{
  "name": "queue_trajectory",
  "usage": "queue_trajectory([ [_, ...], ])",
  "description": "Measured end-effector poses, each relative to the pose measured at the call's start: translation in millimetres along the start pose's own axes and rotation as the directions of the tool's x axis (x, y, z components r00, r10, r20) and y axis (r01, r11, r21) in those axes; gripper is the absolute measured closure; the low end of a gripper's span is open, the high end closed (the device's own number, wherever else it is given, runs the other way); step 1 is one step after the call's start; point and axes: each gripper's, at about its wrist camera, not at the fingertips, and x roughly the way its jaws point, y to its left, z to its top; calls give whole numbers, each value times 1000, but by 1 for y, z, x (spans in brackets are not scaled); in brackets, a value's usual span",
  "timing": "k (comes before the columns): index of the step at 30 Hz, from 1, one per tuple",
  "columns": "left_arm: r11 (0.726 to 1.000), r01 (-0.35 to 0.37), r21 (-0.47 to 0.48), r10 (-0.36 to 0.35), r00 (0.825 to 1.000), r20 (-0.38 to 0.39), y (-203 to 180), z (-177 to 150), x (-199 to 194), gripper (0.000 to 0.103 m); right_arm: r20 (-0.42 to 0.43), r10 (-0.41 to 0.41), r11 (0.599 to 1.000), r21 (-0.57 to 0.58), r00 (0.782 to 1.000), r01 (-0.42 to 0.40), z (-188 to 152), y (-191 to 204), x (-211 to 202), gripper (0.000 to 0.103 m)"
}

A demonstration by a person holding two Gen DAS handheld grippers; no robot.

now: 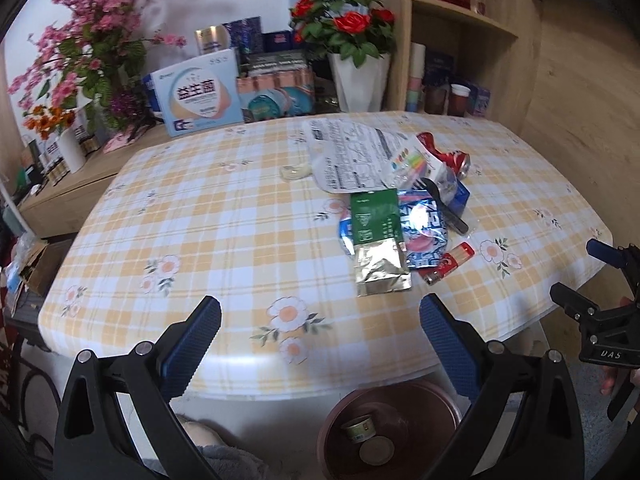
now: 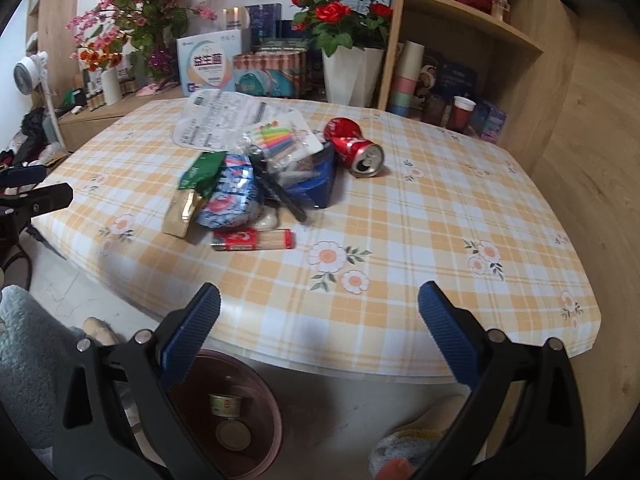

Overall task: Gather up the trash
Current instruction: 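Grasp the green-and-gold snack bag with the left gripper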

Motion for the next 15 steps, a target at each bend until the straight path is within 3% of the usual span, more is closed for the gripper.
queue_trajectory([
  [6, 996, 70, -47, -73, 995, -64, -13, 20, 53, 7, -60, 24, 998, 53, 998, -21, 2, -11, 20, 6],
  [10, 994, 77, -77, -86, 987, -133, -19, 31, 92, 18, -78, 27, 997, 80, 997, -21, 3, -18, 30, 6],
  [15, 988, 107, -110, -126, 975, -185, -23, 38, 122, 19, -93, 32, 998, 60, 995, -27, 6, -20, 38, 6],
])
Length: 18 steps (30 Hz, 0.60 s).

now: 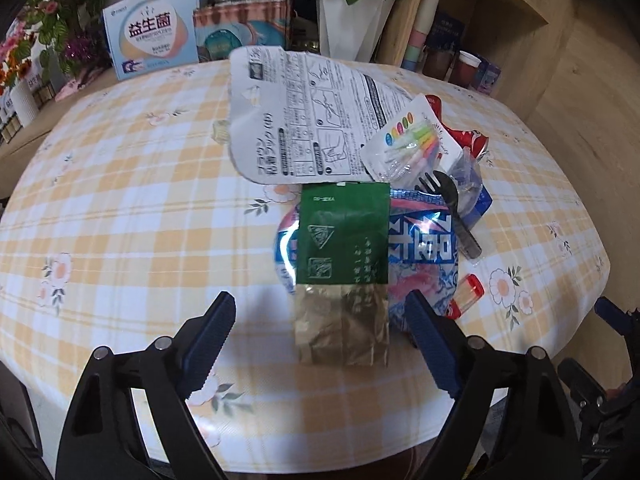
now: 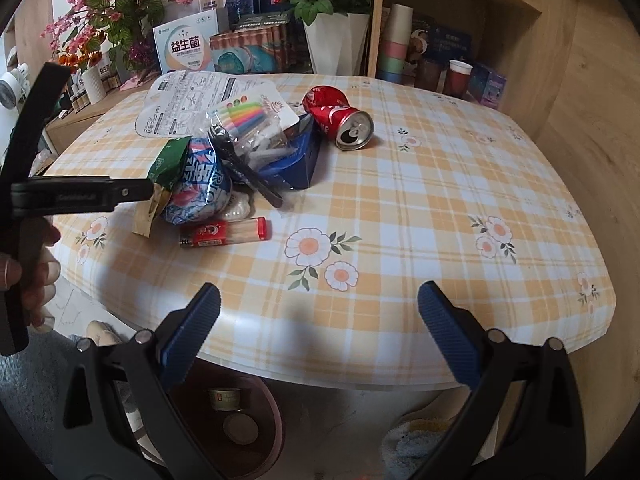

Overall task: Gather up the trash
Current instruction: 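Grasp the green-and-gold snack bag with the left gripper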

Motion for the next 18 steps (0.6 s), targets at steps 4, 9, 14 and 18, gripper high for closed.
queue_trajectory([
  [4, 1000, 0, -19, 0, 999, -32, 2, 5, 15, 24, -9, 6, 1000, -4, 1000, -6, 3, -3, 4, 6],
  [9, 997, 66, -42, -68, 997, -39, 10, 5, 16, 50, -10, 8, 999, -36, 1000, -9, 10, -2, 9, 6],
  [14, 998, 42, -51, -42, 999, 0, 22, 1, -3, 63, 16, 8, 990, -140, 1000, -6, 22, 6, 13, 6],
  [18, 996, 31, -88, -28, 999, 28, 38, -6, -18, 64, 23, 7, 971, -240, 1000, -1, 33, 14, 23, 22],
])
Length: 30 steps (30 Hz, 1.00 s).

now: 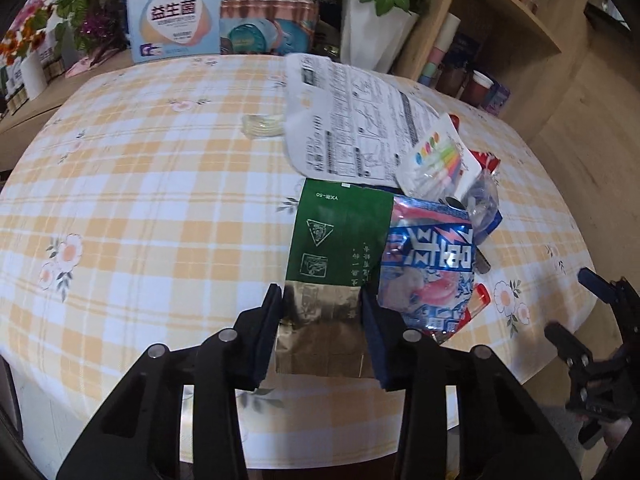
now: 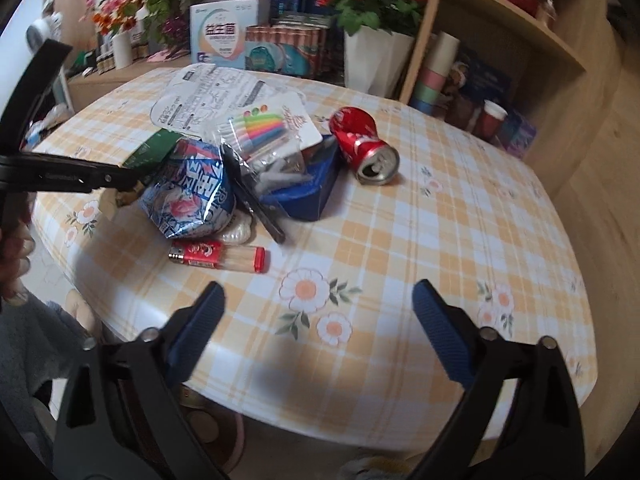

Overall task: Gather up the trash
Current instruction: 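Grasp the green-and-gold snack bag with the left gripper, then grasp the clear plastic fork with the right gripper while the left gripper holds the bag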

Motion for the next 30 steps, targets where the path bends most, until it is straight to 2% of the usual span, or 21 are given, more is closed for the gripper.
queue_trajectory([
  [3, 1000, -4, -8, 4, 1000, 25, 8, -3, -12, 65, -13, 19, 997, -73, 1000, -20, 10, 5, 14, 31],
  [7, 1000, -3, -22, 5, 999, 54, 14, -6, -27, 65, -25, 56, 991, -118, 998, -58, 26, 10, 29, 47],
  [9, 1000, -10, -20, 11, 998, 65, 15, -8, -32, 65, -28, 71, 988, -136, 997, -74, 35, 15, 37, 51],
  [14, 999, -4, -37, 7, 997, 82, 17, -14, -43, 65, -60, 65, 978, -196, 996, -76, 50, 28, 60, 54],
  [20, 999, 11, -48, -6, 995, 95, 22, -25, -56, 65, -111, 78, 976, -196, 991, -98, 57, 33, 79, 58],
  [22, 999, 13, -53, -7, 995, 101, 24, -28, -59, 65, -121, 92, 975, -192, 988, -115, 56, 35, 80, 79],
  [23, 998, 17, -58, -11, 995, 103, 25, -29, -62, 65, -120, 89, 974, -198, 989, -112, 54, 36, 78, 82],
  [25, 997, 26, -66, -19, 995, 102, 26, -32, -64, 65, -111, 89, 973, -202, 990, -111, 52, 37, 74, 97],
  [30, 997, 41, -66, -36, 996, 81, 27, -37, -61, 65, -61, 115, 978, -170, 992, -123, 46, 36, 51, 98],
])
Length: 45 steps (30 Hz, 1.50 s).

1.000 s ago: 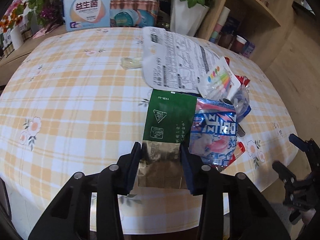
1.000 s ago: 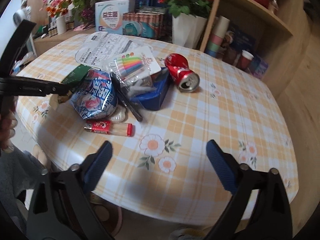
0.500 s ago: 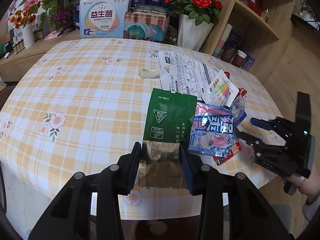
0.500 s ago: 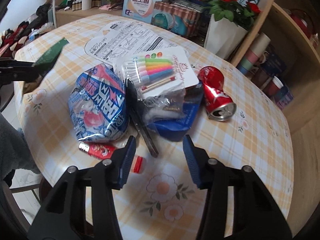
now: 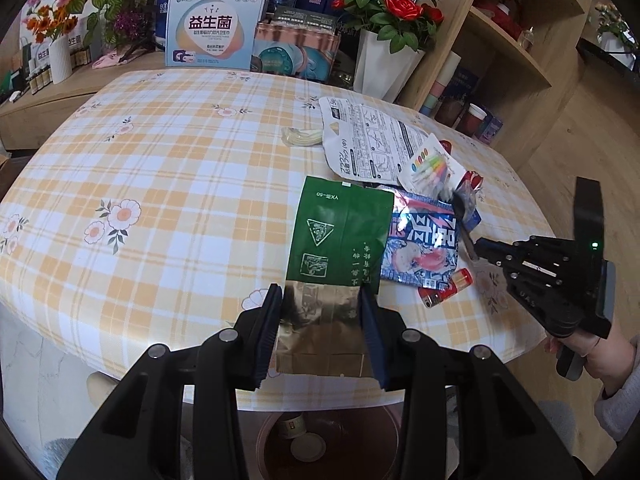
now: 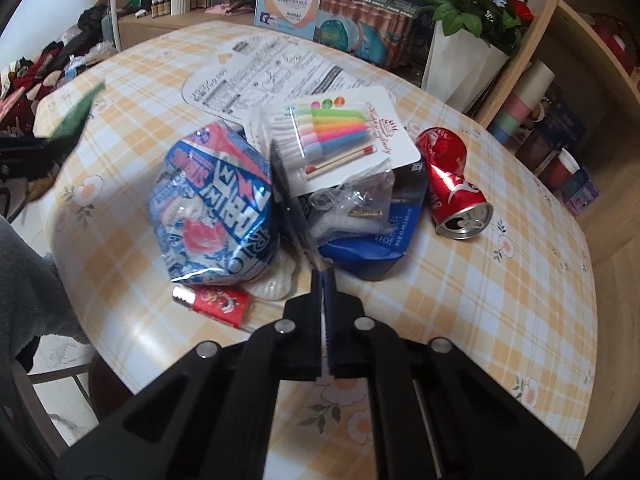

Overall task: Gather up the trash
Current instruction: 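Grasp the clear plastic fork with the right gripper while the left gripper holds the bag, then drop the snack bag into the bin with the left gripper while the right lifts the fork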

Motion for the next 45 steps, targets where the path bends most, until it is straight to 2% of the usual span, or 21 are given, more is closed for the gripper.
queue_trajectory([
  [5, 999, 32, -18, -32, 999, -1, -1, -2, -6, 65, 84, -2, 996, 85, 996, -5, -5, -2, -31, 98],
  [13, 997, 70, 26, -69, 997, -30, -14, -22, -21, 64, 166, 4, 989, 144, 986, -28, -14, 11, -71, 98],
  [23, 987, 130, 92, -121, 988, -100, -31, -66, -43, 64, 225, 8, 978, 199, 974, -54, -37, 41, -114, 98],
  [27, 976, 143, 161, -120, 982, -147, -43, -87, -47, 64, 230, 2, 978, 203, 973, -50, -49, 51, -129, 98],
  [32, 967, 167, 192, -130, 973, -191, -51, -107, -48, 63, 240, -7, 979, 198, 971, -42, -59, 57, -144, 98],
  [35, 958, 182, 221, -139, 970, -199, -59, -114, -51, 59, 246, -14, 980, 195, 969, -35, -64, 58, -152, 98],
  [40, 956, 176, 235, -136, 975, -175, -65, -113, -56, 30, 248, -16, 980, 198, 969, -34, -71, 58, -161, 98],
  [43, 969, 142, 203, -120, 986, -119, -59, -104, -62, 16, 242, -6, 980, 196, 970, -43, -75, 59, -161, 98],
  [45, 974, 88, 209, -74, 995, -72, -55, -97, -67, 10, 235, 8, 981, 187, 972, -53, -78, 63, -160, 98],
])
